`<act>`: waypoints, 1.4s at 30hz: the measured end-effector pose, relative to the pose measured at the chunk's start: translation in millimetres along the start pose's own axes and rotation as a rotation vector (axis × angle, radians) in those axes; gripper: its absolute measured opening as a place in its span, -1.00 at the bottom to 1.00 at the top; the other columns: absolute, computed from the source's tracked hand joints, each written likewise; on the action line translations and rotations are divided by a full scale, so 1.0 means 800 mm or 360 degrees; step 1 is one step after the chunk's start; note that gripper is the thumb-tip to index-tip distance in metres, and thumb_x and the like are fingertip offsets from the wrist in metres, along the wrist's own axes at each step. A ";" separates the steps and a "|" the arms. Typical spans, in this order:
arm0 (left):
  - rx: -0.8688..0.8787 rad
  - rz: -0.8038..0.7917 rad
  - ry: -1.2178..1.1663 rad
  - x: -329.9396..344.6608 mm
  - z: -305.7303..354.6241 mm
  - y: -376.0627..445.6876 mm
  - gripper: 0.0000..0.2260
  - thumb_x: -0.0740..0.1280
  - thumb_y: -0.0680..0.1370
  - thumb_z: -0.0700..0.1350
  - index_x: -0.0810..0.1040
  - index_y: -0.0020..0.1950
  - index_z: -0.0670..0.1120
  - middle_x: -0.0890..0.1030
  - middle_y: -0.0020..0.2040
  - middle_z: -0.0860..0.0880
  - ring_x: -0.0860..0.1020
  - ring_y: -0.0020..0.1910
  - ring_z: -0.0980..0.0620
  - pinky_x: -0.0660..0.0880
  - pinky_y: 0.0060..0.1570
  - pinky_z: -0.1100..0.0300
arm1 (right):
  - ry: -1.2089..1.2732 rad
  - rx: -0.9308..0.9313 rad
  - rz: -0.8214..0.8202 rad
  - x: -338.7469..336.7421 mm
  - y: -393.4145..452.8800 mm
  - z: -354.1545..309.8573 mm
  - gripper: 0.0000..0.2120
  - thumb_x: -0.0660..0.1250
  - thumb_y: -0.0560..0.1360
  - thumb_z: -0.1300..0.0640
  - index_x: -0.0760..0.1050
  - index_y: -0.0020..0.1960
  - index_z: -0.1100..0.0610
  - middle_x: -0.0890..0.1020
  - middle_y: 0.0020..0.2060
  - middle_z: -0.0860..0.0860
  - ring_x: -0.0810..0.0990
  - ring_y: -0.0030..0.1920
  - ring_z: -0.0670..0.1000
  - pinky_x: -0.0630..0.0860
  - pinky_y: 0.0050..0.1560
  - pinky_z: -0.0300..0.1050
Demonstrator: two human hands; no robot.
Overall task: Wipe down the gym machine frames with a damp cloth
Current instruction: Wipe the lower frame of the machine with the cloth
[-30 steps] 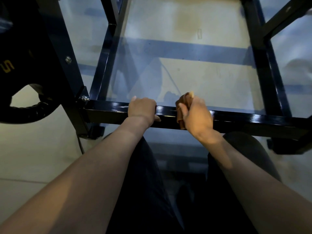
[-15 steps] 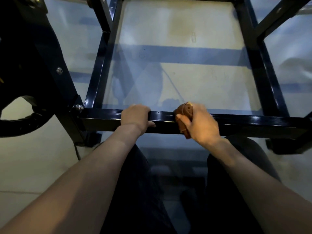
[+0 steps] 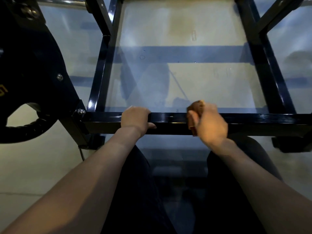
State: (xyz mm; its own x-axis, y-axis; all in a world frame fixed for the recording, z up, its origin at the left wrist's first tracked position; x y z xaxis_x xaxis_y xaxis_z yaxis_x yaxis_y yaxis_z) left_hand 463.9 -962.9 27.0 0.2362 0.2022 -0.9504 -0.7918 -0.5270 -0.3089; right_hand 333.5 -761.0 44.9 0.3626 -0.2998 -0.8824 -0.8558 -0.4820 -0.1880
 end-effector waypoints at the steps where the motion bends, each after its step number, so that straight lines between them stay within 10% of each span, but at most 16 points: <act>1: 0.0004 -0.0003 0.0003 -0.001 0.000 0.000 -0.58 0.48 0.42 0.36 0.67 0.09 0.09 0.66 -0.05 0.01 0.59 0.00 -0.08 0.38 -0.18 0.12 | -0.0025 0.0168 0.0047 -0.005 0.009 0.014 -0.78 0.23 0.67 -0.18 0.45 0.10 -0.04 0.52 0.01 0.05 0.60 -0.02 0.23 0.47 -0.02 0.08; 10: -0.0042 0.0025 -0.0020 0.001 0.001 -0.002 -0.63 0.50 0.43 0.30 0.66 0.05 0.07 0.66 -0.04 0.01 0.59 -0.01 -0.08 0.40 -0.18 0.11 | -0.0129 -0.0161 -0.0099 0.048 -0.001 -0.071 -0.61 0.21 0.66 -0.23 0.43 0.32 0.02 0.52 0.18 0.09 0.65 0.06 0.24 0.51 -0.08 0.09; 16: 0.0021 0.0019 -0.0007 -0.001 -0.002 -0.001 -0.54 0.51 0.39 0.35 0.64 0.06 0.04 0.64 -0.03 -0.01 0.58 -0.01 -0.08 0.50 -0.10 0.10 | -0.0100 0.0259 0.0052 0.017 0.036 -0.023 -0.58 0.19 0.70 -0.15 0.38 0.29 0.20 0.47 0.25 0.20 0.58 0.15 0.30 0.33 -0.06 0.04; 22: -0.0002 -0.0063 -0.0016 -0.004 0.000 0.006 -0.52 0.54 0.40 0.30 0.61 0.12 -0.01 0.64 0.07 -0.05 0.57 0.10 -0.12 0.51 -0.03 0.07 | -0.0151 -0.0189 -0.0110 0.052 -0.004 -0.073 -0.61 0.19 0.68 -0.20 0.41 0.36 0.02 0.50 0.17 0.10 0.63 0.06 0.21 0.42 -0.14 0.03; 29: 0.0141 -0.0316 0.0025 -0.020 0.007 0.026 -0.42 0.54 0.40 0.30 0.58 0.22 -0.07 0.61 0.21 -0.09 0.57 0.21 -0.15 0.34 -0.03 0.14 | -0.0088 0.0270 0.0069 0.023 0.027 -0.037 -0.59 0.18 0.70 -0.16 0.38 0.26 0.18 0.47 0.21 0.18 0.58 0.11 0.29 0.38 -0.04 0.06; 33: 0.0175 -0.0410 0.0047 -0.009 0.000 0.031 -0.28 0.53 0.34 0.38 0.54 0.31 -0.05 0.50 0.26 -0.11 0.47 0.29 -0.17 0.45 0.18 0.04 | 0.0022 -0.0131 -0.0047 0.035 -0.017 -0.070 -0.74 0.22 0.68 -0.16 0.45 0.21 0.00 0.53 0.03 0.04 0.61 -0.02 0.18 0.55 -0.04 0.12; 36: 0.0177 -0.0419 0.0013 0.002 -0.001 0.034 -0.21 0.49 0.35 0.42 0.51 0.39 -0.07 0.45 0.32 -0.12 0.39 0.37 -0.18 0.38 0.35 0.00 | 0.0005 0.0187 0.0039 0.006 -0.016 -0.020 -0.78 0.24 0.66 -0.19 0.43 0.10 -0.04 0.52 -0.16 -0.09 0.61 -0.12 0.11 0.48 -0.10 0.01; 42: 0.0232 -0.0436 -0.0145 0.013 -0.010 0.040 -0.43 0.47 0.43 0.35 0.52 0.23 -0.02 0.58 0.27 -0.12 0.53 0.27 -0.19 0.42 0.30 0.01 | -0.0046 0.0314 0.0052 0.026 0.022 -0.045 -0.59 0.18 0.69 -0.19 0.39 0.25 0.16 0.47 0.20 0.16 0.59 0.09 0.24 0.36 -0.08 0.02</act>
State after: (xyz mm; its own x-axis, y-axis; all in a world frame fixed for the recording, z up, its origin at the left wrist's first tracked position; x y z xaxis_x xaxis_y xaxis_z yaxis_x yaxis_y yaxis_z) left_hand 445.9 -984.1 7.0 0.4056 0.3969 -0.8234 -0.7796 -0.3200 -0.5383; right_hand 339.4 -805.7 39.0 0.3249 -0.2875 -0.9010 -0.9238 -0.3006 -0.2373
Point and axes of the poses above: each hand's wrist, its own y-axis towards the middle knuckle, its own x-axis out of the palm, z = x × y, the point moved 3 cm from there along y, towards the middle knuckle
